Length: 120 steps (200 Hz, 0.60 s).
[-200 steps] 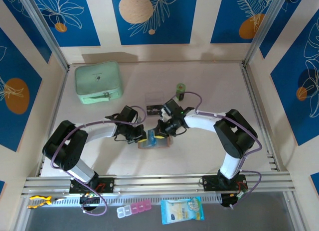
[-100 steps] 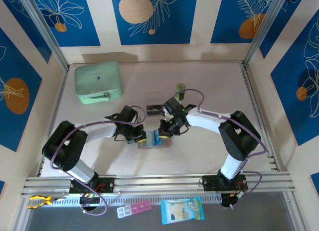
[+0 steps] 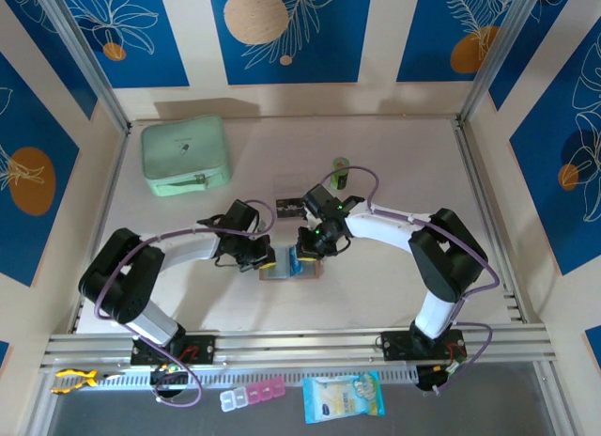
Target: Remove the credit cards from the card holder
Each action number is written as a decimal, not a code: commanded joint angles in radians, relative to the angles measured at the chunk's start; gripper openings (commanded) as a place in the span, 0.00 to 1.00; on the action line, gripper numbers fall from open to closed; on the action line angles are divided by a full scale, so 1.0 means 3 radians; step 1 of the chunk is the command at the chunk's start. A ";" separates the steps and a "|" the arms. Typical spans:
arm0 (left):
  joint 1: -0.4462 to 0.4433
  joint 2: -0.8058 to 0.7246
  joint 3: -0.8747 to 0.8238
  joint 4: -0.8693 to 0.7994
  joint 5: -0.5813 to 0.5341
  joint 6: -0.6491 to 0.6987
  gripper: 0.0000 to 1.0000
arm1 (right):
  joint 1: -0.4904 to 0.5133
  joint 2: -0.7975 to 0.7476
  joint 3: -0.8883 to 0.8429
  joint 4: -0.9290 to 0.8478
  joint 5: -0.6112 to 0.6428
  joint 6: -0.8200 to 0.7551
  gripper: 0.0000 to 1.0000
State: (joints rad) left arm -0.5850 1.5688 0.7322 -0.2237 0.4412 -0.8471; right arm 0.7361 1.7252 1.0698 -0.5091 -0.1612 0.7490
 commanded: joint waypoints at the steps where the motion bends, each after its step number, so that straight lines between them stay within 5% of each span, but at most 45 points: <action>1: -0.0014 -0.0063 -0.0084 -0.0043 -0.0027 -0.0004 0.00 | 0.0026 -0.0002 -0.0024 0.0080 0.0072 0.0139 0.10; 120: -0.0013 -0.0128 0.0005 -0.0154 -0.0087 0.0044 0.00 | 0.0025 -0.0250 -0.0067 0.0049 0.0180 0.0154 0.06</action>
State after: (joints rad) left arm -0.5850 1.5528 0.7208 -0.2260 0.4358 -0.8467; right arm 0.7399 1.7142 1.0576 -0.4580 -0.1421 0.8009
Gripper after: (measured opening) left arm 0.054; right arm 0.065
